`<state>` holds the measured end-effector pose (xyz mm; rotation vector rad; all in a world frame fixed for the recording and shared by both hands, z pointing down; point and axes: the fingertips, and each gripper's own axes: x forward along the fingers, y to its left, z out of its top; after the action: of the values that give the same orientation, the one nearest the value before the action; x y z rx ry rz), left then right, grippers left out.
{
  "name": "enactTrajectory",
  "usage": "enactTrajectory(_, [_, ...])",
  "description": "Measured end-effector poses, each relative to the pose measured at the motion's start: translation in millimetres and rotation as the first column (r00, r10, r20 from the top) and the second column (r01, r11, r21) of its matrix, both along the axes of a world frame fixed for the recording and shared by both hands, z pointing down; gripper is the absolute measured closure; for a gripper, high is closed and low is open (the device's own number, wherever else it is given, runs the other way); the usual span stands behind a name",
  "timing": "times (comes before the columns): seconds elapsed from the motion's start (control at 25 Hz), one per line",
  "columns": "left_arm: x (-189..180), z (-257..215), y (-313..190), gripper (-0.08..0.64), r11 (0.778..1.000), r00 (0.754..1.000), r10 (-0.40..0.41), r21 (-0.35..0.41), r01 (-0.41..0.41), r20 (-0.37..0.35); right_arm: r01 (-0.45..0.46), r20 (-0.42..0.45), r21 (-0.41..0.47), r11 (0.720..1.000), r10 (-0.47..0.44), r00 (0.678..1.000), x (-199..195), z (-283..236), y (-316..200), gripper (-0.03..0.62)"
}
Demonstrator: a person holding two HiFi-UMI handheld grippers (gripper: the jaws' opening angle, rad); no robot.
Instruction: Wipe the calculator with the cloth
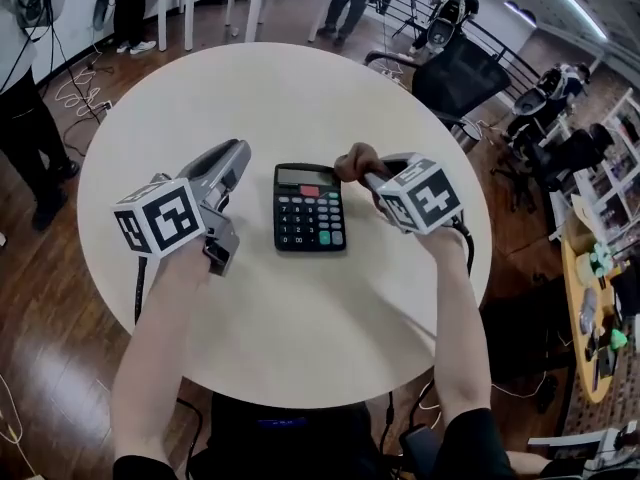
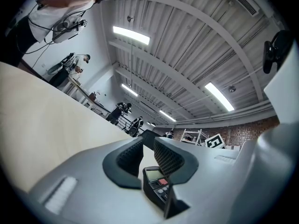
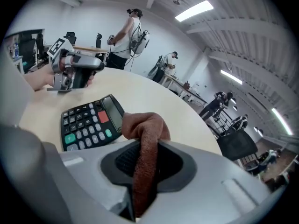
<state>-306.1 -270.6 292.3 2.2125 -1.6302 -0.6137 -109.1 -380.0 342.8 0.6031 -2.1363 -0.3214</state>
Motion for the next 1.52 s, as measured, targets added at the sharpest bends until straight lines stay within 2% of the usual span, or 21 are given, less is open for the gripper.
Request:
enactTrajectory(0.04, [0.0, 0.0, 0.6, 0.500, 1.000, 1.000, 0.001, 0.000, -0.001, 0.001, 0.027, 0.017, 0.011, 1.000, -0.027, 0.999, -5.0, -5.7, 6.4, 0.517])
enactTrajectory(0.12, [-0.2, -0.2, 1.2, 0.500, 1.000, 1.000, 0.000, 0.001, 0.000, 0.002, 0.146, 0.058, 0.020, 0.989, -0.147, 0.987, -30.8, -15.9, 31.5, 0.517])
enactTrajectory(0.2, [-1.8, 0.6, 2.2, 0.500, 1.000, 1.000, -0.005, 0.001, 0.005, -0.001, 0.273, 0.079, 0.032, 0.961, -0.275, 0.958, -63.9, -20.7, 59.3, 0.517])
enactTrajectory(0.28, [-3.7, 2.1, 4.0, 0.500, 1.000, 1.000, -0.013, 0.003, 0.013, -0.009, 0.346, 0.057, 0.066, 0.936, -0.350, 0.935, -91.4, -20.4, 75.9, 0.517])
enactTrajectory(0.36, [-4.2, 1.9, 4.6, 0.500, 1.000, 1.000, -0.016, 0.008, 0.016, -0.020, 0.381, 0.002, 0.104, 0.919, -0.383, 0.924, -110.3, -14.9, 79.6, 0.517])
enactTrajectory(0.44, [-2.8, -0.1, 3.6, 0.500, 1.000, 1.000, -0.015, 0.011, 0.015, -0.027, 0.405, -0.045, 0.095, 0.910, -0.402, 0.915, -119.3, -3.6, 79.5, 0.517])
enactTrajectory(0.64, [-0.7, -0.8, 4.1, 0.500, 1.000, 1.000, -0.008, 0.007, 0.008, -0.019, 0.439, -0.059, 0.014, 0.899, -0.437, 0.897, -112.2, 12.7, 100.1, 0.517])
enactTrajectory(0.84, [-1.5, -1.7, 3.2, 0.500, 1.000, 1.000, -0.008, 0.004, 0.008, -0.014, 0.498, -0.050, -0.092, 0.862, -0.504, 0.862, -93.1, 21.9, 139.5, 0.517])
enactTrajectory(0.92, [-1.3, -1.8, 2.5, 0.500, 1.000, 1.000, -0.008, 0.003, 0.008, -0.013, 0.537, -0.041, -0.152, 0.830, -0.548, 0.836, -81.0, 25.2, 161.0, 0.517])
enactTrajectory(1.04, [-2.3, -0.8, 3.0, 0.500, 1.000, 1.000, -0.008, 0.001, 0.008, -0.010, 0.601, -0.020, -0.252, 0.758, -0.625, 0.780, -62.4, 28.7, 194.2, 0.517])
enactTrajectory(1.08, [-2.4, -0.4, 3.1, 0.500, 1.000, 1.000, -0.007, 0.001, 0.007, -0.009, 0.610, -0.003, -0.263, 0.747, -0.633, 0.774, -59.4, 26.4, 197.4, 0.517])
enactTrajectory(1.12, [-2.5, -0.1, 3.0, 0.500, 1.000, 1.000, -0.007, 0.000, 0.007, -0.007, 0.606, 0.017, -0.251, 0.755, -0.623, 0.782, -59.5, 21.4, 192.9, 0.517])
enactTrajectory(1.16, [-2.6, -0.1, 2.8, 0.500, 1.000, 1.000, -0.007, 0.000, 0.007, -0.006, 0.586, 0.036, -0.217, 0.781, -0.593, 0.804, -62.7, 14.2, 180.4, 0.517])
enactTrajectory(1.24, [-2.2, 0.1, 3.3, 0.500, 1.000, 1.000, -0.009, 0.001, 0.009, -0.007, 0.500, 0.063, -0.105, 0.860, -0.496, 0.866, -74.1, -1.9, 141.7, 0.517])
enactTrajectory(1.28, [-1.8, 0.6, 4.0, 0.500, 1.000, 1.000, -0.009, 0.001, 0.009, -0.008, 0.451, 0.070, -0.049, 0.891, -0.447, 0.892, -80.7, -8.0, 122.8, 0.517])
enactTrajectory(1.32, [-1.3, 1.3, 4.7, 0.500, 1.000, 1.000, -0.008, 0.002, 0.008, -0.009, 0.411, 0.071, -0.003, 0.912, -0.410, 0.909, -87.5, -11.5, 107.3, 0.517])
enactTrajectory(1.4, [0.1, 1.7, 5.4, 0.500, 1.000, 1.000, -0.009, 0.003, 0.009, -0.010, 0.374, 0.057, 0.049, 0.926, -0.376, 0.925, -100.3, -11.9, 89.0, 0.516])
enactTrajectory(1.52, [2.5, -0.8, 5.0, 0.500, 1.000, 1.000, -0.008, 0.004, 0.008, -0.011, 0.389, 0.005, 0.041, 0.920, -0.390, 0.921, -113.1, 0.1, 85.7, 0.517])
